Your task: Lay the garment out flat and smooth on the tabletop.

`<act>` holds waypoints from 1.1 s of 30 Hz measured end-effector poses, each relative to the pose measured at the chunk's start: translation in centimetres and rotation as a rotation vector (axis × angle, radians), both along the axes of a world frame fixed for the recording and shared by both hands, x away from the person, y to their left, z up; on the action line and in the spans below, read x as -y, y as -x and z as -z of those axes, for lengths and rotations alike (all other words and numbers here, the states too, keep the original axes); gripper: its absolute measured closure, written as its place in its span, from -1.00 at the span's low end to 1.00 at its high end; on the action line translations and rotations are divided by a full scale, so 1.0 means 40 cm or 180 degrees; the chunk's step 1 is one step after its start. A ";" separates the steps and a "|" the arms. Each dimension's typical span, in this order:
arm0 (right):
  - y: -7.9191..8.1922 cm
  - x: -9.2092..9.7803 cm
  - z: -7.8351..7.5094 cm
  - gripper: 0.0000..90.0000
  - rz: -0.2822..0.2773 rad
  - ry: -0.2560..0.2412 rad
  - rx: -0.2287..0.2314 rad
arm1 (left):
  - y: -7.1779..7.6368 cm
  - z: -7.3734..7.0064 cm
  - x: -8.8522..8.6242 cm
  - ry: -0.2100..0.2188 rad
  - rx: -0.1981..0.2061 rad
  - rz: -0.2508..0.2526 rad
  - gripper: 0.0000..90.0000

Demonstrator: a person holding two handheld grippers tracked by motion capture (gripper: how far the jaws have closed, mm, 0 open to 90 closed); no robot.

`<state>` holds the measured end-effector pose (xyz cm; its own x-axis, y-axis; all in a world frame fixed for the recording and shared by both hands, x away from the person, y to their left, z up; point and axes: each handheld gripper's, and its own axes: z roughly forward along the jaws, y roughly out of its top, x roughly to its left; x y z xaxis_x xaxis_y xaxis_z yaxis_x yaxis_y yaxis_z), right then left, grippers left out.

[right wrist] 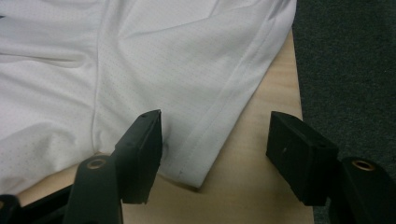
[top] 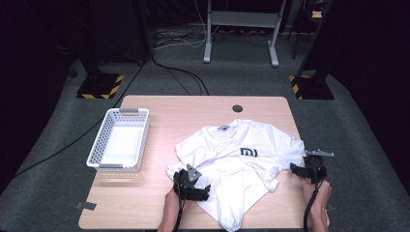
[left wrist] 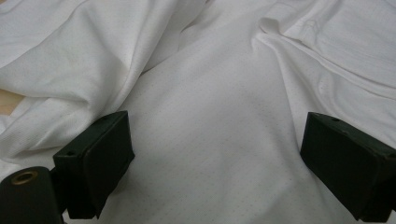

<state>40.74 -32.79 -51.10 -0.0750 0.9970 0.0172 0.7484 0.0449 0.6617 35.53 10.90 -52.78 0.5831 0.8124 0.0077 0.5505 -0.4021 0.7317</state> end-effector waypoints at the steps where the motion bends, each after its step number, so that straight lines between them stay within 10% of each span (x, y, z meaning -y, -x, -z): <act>1: 0.006 0.002 -0.002 -0.26 -0.0001 0.0018 -0.0002 | 0.000 0.000 0.000 -0.0002 0.0002 -0.0005 -0.81; 7: -0.014 -0.087 -0.056 -0.52 -0.0408 -0.0015 0.0223 | -0.001 -0.006 -0.003 0.0021 0.0042 -0.0065 -0.80; 13: -0.124 -0.263 -0.029 -0.74 -0.1167 0.0127 0.0014 | -0.015 -0.017 -0.014 0.0025 0.0087 -0.0148 -0.74; 33: -0.212 -0.241 0.028 -0.87 -0.0936 0.0004 0.0166 | 0.059 -0.001 -0.012 -0.0032 0.0078 -0.0389 -0.72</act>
<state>49.22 -23.17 -52.20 -0.3614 0.9324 0.0045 0.6681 0.2556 0.6988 33.16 11.38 -52.74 0.4791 0.8773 0.0293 0.5778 -0.3404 0.7418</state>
